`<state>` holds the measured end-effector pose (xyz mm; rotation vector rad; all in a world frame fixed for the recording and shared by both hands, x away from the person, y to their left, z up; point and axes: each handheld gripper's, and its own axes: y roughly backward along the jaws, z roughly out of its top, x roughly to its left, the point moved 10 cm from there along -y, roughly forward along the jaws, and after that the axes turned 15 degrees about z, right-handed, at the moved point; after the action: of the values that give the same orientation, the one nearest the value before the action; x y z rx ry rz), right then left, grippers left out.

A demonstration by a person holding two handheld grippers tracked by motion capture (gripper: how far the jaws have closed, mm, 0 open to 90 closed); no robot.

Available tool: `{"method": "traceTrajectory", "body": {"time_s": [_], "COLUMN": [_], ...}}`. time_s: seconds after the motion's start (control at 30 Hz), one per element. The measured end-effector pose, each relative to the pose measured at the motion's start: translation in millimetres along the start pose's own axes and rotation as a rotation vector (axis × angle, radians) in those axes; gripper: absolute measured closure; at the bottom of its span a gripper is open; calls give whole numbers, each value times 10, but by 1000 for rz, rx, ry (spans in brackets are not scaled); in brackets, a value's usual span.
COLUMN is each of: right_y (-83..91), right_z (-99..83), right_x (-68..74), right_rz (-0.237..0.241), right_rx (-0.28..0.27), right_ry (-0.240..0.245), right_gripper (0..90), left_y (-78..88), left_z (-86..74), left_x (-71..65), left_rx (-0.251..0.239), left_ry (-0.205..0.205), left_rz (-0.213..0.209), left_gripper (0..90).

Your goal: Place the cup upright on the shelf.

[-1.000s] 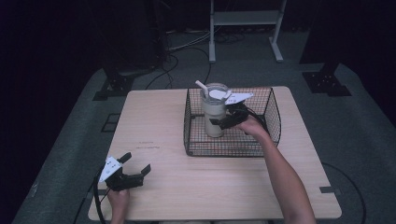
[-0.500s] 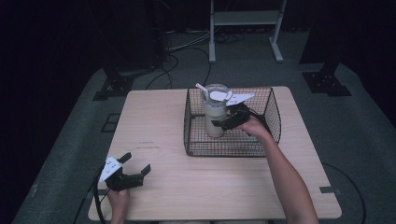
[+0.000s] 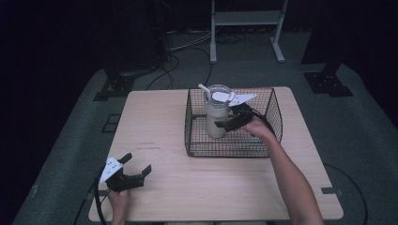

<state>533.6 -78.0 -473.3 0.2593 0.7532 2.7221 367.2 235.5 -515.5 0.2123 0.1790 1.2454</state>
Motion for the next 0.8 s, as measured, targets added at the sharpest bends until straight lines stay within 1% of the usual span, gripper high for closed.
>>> {"method": "traceTrajectory", "body": {"time_s": [0.27, 0.33, 0.5, 0.6, 0.63, 0.8], "right_y": [21, 38, 94, 178, 178, 317], "right_z": [-5, 4, 3, 31, 31, 82], "right_x": [17, 18, 42, 53, 53, 75], "right_rz": [-2, -2, -2, -12, -12, -28], "right_rx": [13, 9, 17, 12, 12, -4], "right_ry": [-8, -9, -31, -46, -46, -42], "right_gripper": [88, 88, 89, 89, 89, 89], "left_y": [1, 2, 3, 4, 4, 3], "left_z": [0, -1, 1, 0, 0, 0], "left_x": [-3, -3, -6, -6, -6, -8], "left_rx": [0, 0, -1, -1, -1, -1], "left_ry": [1, 1, 1, 0, 0, -1], "left_rz": [-1, 0, -2, -2, -2, -2], "left_gripper": [0, 0, 0, 0, 0, 0]}}
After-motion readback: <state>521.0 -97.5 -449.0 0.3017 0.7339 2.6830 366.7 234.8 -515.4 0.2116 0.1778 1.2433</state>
